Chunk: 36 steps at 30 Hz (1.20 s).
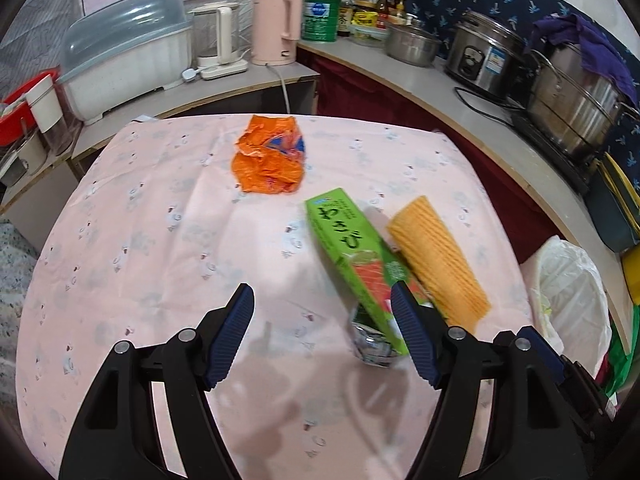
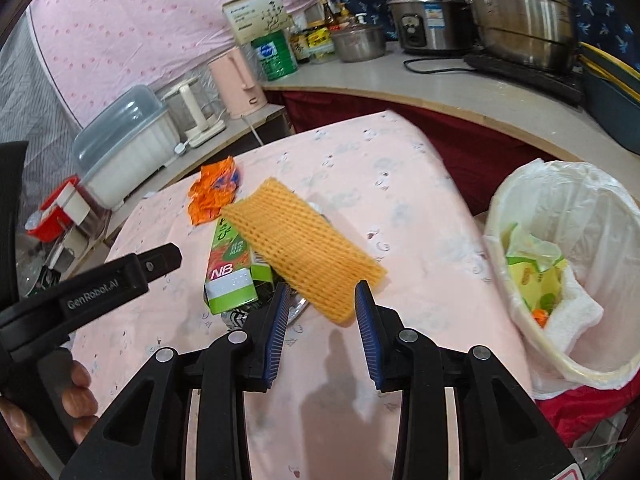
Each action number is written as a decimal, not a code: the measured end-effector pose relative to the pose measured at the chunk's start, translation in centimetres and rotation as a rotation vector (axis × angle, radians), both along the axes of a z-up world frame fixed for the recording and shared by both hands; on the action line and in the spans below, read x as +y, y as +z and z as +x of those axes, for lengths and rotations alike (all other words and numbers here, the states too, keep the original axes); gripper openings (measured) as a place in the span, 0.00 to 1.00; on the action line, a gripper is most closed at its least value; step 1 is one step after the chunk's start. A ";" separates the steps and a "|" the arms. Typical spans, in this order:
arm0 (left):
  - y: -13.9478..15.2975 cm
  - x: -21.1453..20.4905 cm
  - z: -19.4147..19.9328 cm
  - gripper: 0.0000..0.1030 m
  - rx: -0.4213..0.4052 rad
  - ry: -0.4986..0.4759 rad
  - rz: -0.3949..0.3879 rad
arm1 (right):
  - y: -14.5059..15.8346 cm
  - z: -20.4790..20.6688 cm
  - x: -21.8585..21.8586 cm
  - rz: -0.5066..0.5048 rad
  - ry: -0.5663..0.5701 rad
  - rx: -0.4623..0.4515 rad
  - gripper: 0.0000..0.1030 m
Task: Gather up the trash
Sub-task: 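Grasp the orange foam net sleeve with the right gripper while the left grasps the crumpled orange bag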
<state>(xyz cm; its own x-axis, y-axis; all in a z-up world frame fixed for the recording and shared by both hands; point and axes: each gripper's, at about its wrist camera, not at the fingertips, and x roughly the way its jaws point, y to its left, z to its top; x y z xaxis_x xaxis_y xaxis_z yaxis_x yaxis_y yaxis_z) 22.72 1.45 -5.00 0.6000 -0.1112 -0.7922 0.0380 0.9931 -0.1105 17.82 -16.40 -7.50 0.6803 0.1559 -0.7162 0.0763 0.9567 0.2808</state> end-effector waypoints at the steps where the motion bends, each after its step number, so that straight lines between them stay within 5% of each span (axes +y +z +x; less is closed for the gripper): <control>1: -0.1 0.4 0.3 0.65 0.002 0.007 0.002 | -0.2 0.4 0.2 -0.001 0.004 0.003 0.33; 7: -0.8 2.2 2.3 0.66 0.011 0.034 0.013 | -0.8 3.4 0.2 0.003 0.003 0.011 0.40; 18: -2.5 4.8 8.8 0.84 0.011 0.064 0.033 | -3.9 8.2 0.0 -0.004 0.007 0.076 0.50; 30: -6.9 5.3 18.1 0.86 0.065 0.083 0.038 | -5.5 10.0 -0.6 0.098 0.013 0.093 0.53; 33: -8.1 5.2 19.2 0.81 0.084 0.075 0.034 | -5.5 10.0 -0.3 0.089 0.016 0.083 0.52; 36: -8.2 4.9 19.2 0.64 0.063 0.067 0.043 | -5.2 10.0 0.2 0.079 0.034 0.073 0.42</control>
<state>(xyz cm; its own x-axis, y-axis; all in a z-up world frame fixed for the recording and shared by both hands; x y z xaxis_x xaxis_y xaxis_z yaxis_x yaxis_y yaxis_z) 41.88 6.30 -13.17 0.5535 -0.0378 -0.8320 -0.0340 0.9971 -0.0679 27.79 -16.20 -12.71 0.6200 0.2355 -0.7484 0.0675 0.9343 0.3499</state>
